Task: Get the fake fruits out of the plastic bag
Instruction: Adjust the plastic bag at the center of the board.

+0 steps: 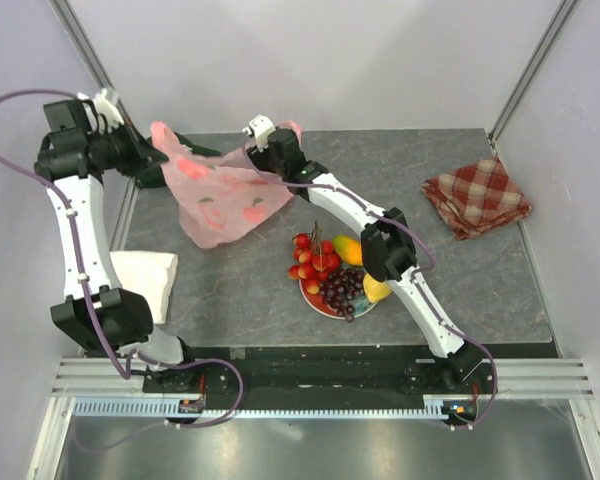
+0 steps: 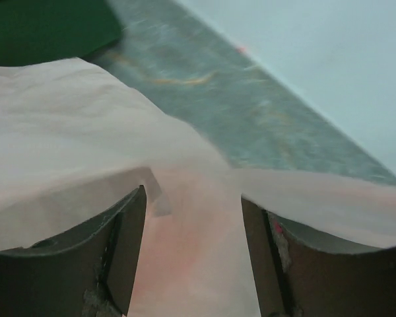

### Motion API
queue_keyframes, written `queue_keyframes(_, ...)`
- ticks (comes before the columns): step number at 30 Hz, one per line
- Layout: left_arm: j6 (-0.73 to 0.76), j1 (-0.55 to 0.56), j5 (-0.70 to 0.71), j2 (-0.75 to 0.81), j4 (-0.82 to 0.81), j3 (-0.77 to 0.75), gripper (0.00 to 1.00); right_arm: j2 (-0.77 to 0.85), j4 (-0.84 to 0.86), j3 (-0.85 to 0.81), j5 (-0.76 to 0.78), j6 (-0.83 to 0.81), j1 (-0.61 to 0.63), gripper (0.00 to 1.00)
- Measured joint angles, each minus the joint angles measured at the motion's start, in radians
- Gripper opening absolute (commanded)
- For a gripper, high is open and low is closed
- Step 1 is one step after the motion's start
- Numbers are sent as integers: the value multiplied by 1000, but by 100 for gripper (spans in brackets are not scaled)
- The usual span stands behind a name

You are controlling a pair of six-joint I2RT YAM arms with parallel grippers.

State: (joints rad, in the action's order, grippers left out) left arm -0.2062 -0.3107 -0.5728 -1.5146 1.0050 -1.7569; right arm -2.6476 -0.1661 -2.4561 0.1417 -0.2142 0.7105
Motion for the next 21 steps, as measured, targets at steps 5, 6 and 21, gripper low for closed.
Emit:
queue_keyframes(5, 43, 5, -48, -7, -49, -165, 2, 86, 5, 5, 2, 1, -17, 68)
queue_keyframes(6, 60, 6, -48, 12, -47, -161, 2, 113, 3, 14, -14, 0, -11, 68)
queue_keyframes(21, 351, 11, 243, 61, 220, 387, 2, 268, -109, 365, -172, -105, 153, 68)
